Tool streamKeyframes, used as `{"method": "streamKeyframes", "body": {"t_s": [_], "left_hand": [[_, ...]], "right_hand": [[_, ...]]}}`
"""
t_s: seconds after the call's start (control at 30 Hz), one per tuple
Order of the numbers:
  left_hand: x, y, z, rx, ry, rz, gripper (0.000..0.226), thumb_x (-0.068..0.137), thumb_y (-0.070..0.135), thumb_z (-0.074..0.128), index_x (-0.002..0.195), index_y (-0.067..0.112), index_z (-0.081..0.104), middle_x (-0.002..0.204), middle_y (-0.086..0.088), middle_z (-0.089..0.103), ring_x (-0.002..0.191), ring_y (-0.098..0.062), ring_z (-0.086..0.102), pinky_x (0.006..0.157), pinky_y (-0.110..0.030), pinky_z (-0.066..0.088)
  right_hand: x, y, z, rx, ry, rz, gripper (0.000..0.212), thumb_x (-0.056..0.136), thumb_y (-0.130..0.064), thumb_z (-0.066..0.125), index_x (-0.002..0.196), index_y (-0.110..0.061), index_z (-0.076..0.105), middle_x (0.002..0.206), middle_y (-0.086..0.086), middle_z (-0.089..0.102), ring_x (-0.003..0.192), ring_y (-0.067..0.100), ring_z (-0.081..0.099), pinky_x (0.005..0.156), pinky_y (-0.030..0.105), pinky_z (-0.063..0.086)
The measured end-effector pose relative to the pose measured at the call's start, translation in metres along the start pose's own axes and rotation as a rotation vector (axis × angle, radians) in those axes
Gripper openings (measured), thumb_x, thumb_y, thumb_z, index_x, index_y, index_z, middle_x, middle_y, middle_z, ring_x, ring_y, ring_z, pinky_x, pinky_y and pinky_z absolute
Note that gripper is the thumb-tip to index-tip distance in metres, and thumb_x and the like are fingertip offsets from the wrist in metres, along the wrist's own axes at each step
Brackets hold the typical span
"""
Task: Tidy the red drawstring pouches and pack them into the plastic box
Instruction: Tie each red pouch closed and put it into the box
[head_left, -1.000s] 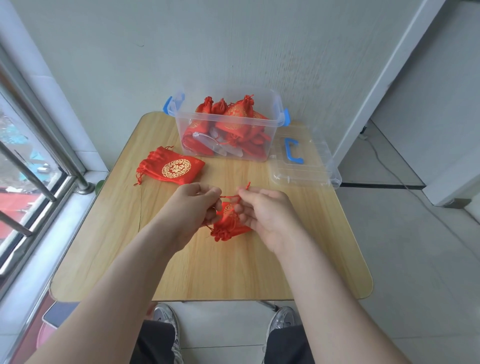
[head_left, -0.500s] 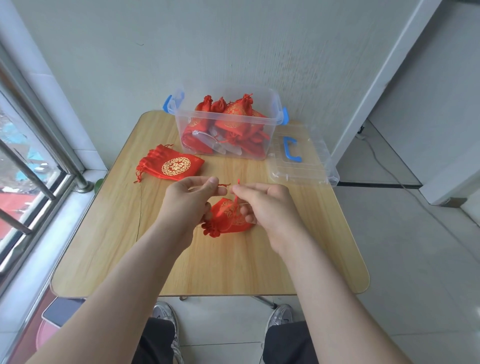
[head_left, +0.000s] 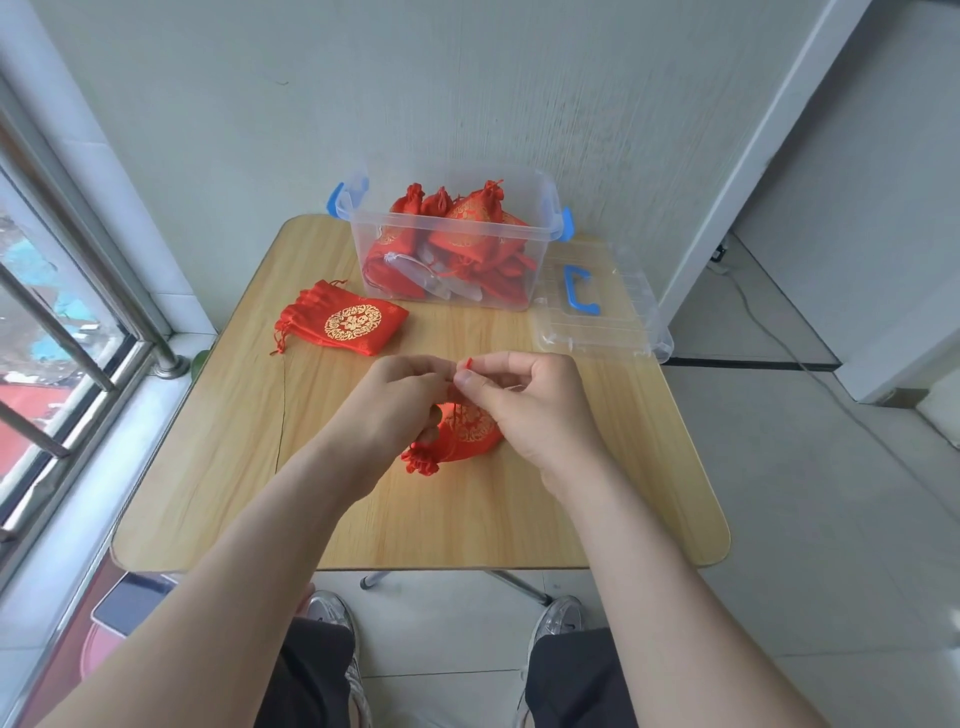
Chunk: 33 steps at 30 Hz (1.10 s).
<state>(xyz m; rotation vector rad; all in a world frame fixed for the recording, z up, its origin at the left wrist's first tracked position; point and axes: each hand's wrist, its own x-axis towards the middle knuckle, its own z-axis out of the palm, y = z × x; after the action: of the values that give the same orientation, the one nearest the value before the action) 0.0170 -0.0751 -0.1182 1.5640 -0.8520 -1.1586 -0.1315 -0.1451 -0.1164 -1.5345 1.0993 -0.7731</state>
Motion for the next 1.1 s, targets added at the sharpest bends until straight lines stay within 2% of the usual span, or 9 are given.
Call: {"method": "streamKeyframes", "body": {"t_s": [0.13, 0.27, 0.37, 0.53, 0.67, 0.77, 0.9, 1.0, 1.1], "left_hand": [[-0.010, 0.000, 0.000, 0.144, -0.065, 0.122, 0.023, 0.098, 0.005, 0.058, 0.104, 0.015, 0.078, 0.076, -0.003, 0.061, 0.070, -0.019, 0.050, 0.068, -0.035, 0.045], [-0.019, -0.002, 0.004, 0.213, -0.084, 0.226, 0.014, 0.103, 0.014, 0.064, 0.106, 0.021, 0.076, 0.077, 0.009, 0.074, 0.065, -0.005, 0.059, 0.062, -0.023, 0.046], [-0.022, -0.001, 0.005, 0.248, -0.056, 0.235, 0.017, 0.107, 0.016, 0.059, 0.104, 0.019, 0.076, 0.073, 0.013, 0.072, 0.059, -0.006, 0.053, 0.059, -0.026, 0.043], [-0.023, 0.003, 0.006, 0.193, 0.016, 0.159, 0.021, 0.110, 0.017, 0.055, 0.103, 0.016, 0.075, 0.093, 0.001, 0.081, 0.065, -0.016, 0.051, 0.068, -0.036, 0.048], [-0.022, 0.000, 0.006, 0.142, 0.076, 0.171, 0.015, 0.110, 0.014, 0.055, 0.111, 0.014, 0.070, 0.075, 0.009, 0.076, 0.064, -0.016, 0.052, 0.066, -0.035, 0.048], [-0.023, -0.002, 0.007, 0.137, 0.080, 0.176, 0.011, 0.109, 0.014, 0.056, 0.110, 0.009, 0.066, 0.068, 0.007, 0.071, 0.064, -0.019, 0.050, 0.065, -0.037, 0.046], [-0.026, -0.001, 0.007, 0.162, 0.071, 0.188, 0.011, 0.109, 0.016, 0.057, 0.106, 0.009, 0.065, 0.086, -0.017, 0.075, 0.062, -0.020, 0.051, 0.064, -0.038, 0.046], [-0.026, -0.001, 0.006, 0.191, 0.081, 0.190, 0.007, 0.108, 0.015, 0.059, 0.108, 0.013, 0.066, 0.074, -0.003, 0.074, 0.057, -0.015, 0.056, 0.057, -0.027, 0.050], [-0.027, 0.000, 0.006, 0.180, 0.097, 0.188, 0.006, 0.106, 0.016, 0.064, 0.108, 0.013, 0.068, 0.071, -0.002, 0.075, 0.058, -0.013, 0.065, 0.058, -0.024, 0.055]], "right_hand": [[-0.003, -0.001, 0.001, 0.065, -0.013, 0.014, 0.013, 0.083, -0.031, 0.092, 0.093, -0.027, 0.085, 0.072, 0.002, 0.059, 0.071, 0.015, 0.062, 0.072, 0.035, 0.056], [-0.008, -0.001, 0.001, 0.054, 0.014, 0.024, 0.017, 0.080, -0.035, 0.093, 0.093, -0.029, 0.085, 0.089, 0.018, 0.074, 0.082, 0.027, 0.074, 0.078, 0.038, 0.062], [-0.012, -0.004, -0.002, 0.099, 0.005, 0.043, 0.017, 0.082, -0.030, 0.093, 0.095, -0.023, 0.085, 0.085, 0.007, 0.079, 0.073, 0.015, 0.074, 0.069, 0.025, 0.059], [-0.018, -0.013, -0.002, 0.207, 0.016, 0.061, 0.010, 0.089, -0.008, 0.078, 0.094, -0.015, 0.083, 0.081, 0.004, 0.080, 0.065, 0.008, 0.074, 0.062, 0.016, 0.055], [-0.018, -0.005, 0.001, 0.078, 0.015, 0.003, 0.021, 0.083, -0.007, 0.079, 0.098, -0.022, 0.083, 0.088, -0.003, 0.082, 0.087, 0.010, 0.079, 0.081, 0.030, 0.064], [-0.018, -0.002, 0.001, 0.054, 0.015, -0.023, 0.021, 0.084, -0.010, 0.082, 0.101, -0.022, 0.083, 0.088, -0.004, 0.082, 0.087, 0.012, 0.079, 0.083, 0.036, 0.066], [-0.021, -0.001, -0.005, -0.094, 0.042, -0.143, 0.018, 0.088, -0.012, 0.084, 0.102, -0.023, 0.082, 0.086, -0.007, 0.080, 0.080, 0.005, 0.077, 0.075, 0.024, 0.063], [-0.022, 0.000, -0.003, -0.268, 0.071, -0.254, 0.017, 0.092, -0.010, 0.077, 0.101, -0.025, 0.080, 0.085, -0.012, 0.075, 0.081, 0.002, 0.071, 0.070, 0.015, 0.055], [-0.027, -0.001, 0.002, -0.389, 0.074, -0.337, 0.021, 0.091, -0.008, 0.068, 0.103, -0.025, 0.075, 0.083, -0.013, 0.070, 0.080, 0.004, 0.066, 0.071, 0.019, 0.055]]}}
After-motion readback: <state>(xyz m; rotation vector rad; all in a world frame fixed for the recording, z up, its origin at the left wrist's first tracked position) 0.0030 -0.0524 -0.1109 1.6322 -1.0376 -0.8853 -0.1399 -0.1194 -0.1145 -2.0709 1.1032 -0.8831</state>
